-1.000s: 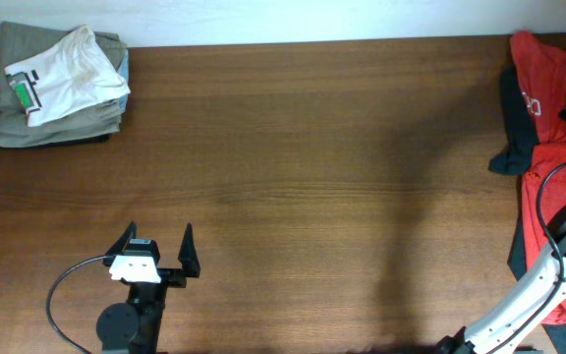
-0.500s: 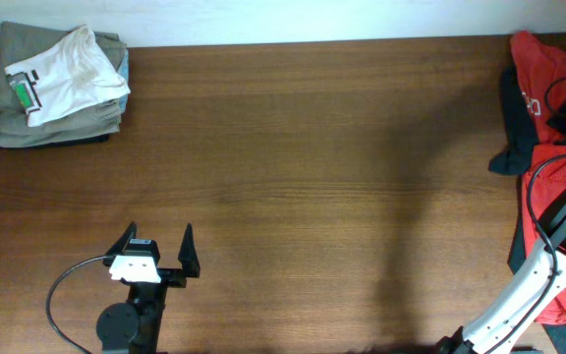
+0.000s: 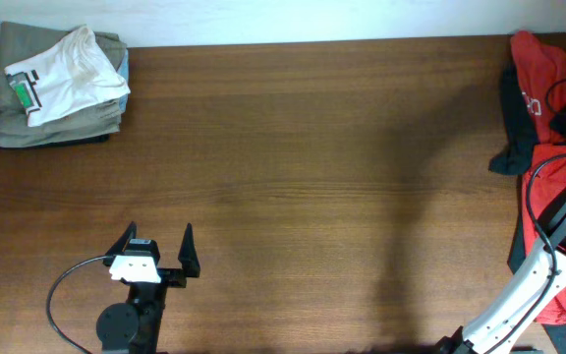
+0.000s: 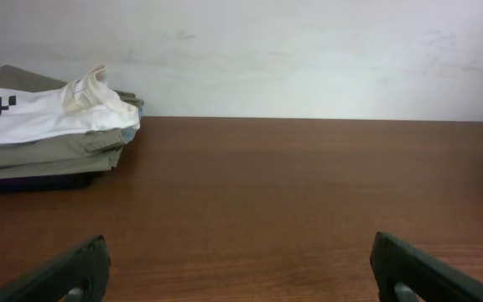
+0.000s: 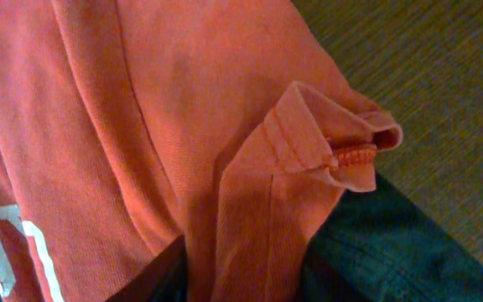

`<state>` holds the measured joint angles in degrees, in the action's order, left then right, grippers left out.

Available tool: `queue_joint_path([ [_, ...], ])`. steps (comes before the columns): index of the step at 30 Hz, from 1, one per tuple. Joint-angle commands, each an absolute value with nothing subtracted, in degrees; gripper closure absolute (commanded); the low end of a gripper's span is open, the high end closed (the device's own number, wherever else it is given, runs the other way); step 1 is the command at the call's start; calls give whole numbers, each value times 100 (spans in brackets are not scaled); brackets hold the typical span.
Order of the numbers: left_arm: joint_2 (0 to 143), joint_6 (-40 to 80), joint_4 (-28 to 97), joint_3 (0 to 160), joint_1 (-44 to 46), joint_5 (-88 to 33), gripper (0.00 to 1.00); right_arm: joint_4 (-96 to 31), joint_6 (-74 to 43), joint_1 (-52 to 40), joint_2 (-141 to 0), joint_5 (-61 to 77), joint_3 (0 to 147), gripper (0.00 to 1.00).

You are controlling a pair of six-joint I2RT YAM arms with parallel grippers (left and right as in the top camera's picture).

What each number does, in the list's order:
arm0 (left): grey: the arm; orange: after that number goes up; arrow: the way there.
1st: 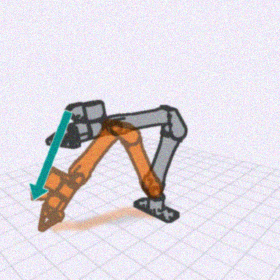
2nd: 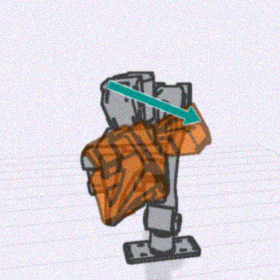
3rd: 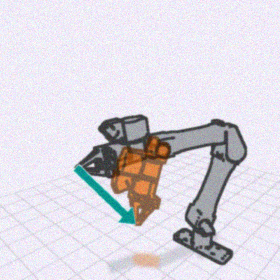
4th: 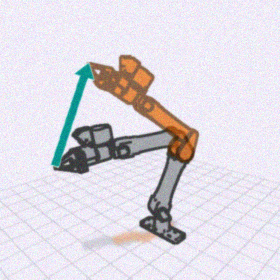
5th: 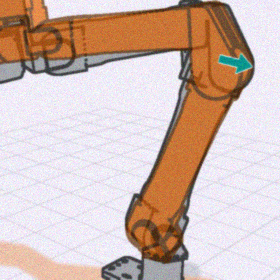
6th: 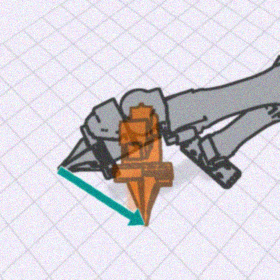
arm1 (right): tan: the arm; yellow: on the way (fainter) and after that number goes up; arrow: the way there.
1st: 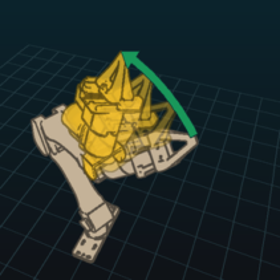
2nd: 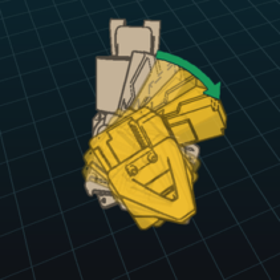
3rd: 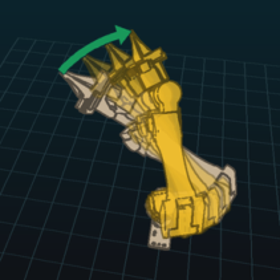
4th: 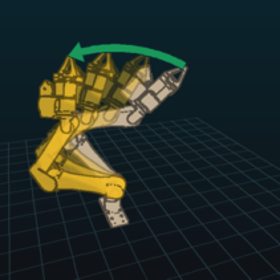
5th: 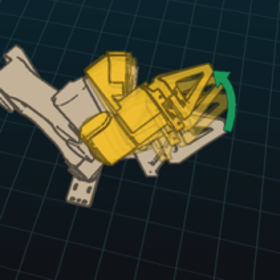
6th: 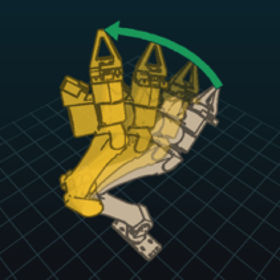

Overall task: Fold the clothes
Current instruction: 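Lift the orange shirt with the right gripper and drop it mid-table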

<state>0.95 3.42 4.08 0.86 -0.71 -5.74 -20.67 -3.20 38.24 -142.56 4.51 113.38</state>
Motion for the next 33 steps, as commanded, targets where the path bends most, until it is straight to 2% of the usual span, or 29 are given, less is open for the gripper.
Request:
queue_joint_path([
  [1,62,311,414,51,-54,-572,1,-2112,-346,3826,-14075,252,11502,50],
  [3,62,314,414,51,-54,-572,1,-2145,-346,3826,-14059,252,11542,51],
  [5,62,311,414,51,-54,-572,1,-2150,-346,3826,-14020,250,11548,57],
  [7,62,314,414,51,-54,-572,1,-2152,-346,3826,-13994,250,11548,65],
  [10,62,314,414,51,-54,-572,1,-2241,-346,3826,-13952,250,11601,88],
  [12,62,314,414,51,-54,-572,1,-2362,-346,3826,-13889,250,11673,96],
  [15,62,311,414,51,-54,-572,1,-2383,-355,3826,-13690,250,11681,96],
  [21,62,314,414,51,-54,-572,1,-2624,-1135,3813,-12993,252,11681,96],
  [33,62,314,414,51,-54,-572,1,-3216,-1149,3096,-11389,257,11681,96],
])
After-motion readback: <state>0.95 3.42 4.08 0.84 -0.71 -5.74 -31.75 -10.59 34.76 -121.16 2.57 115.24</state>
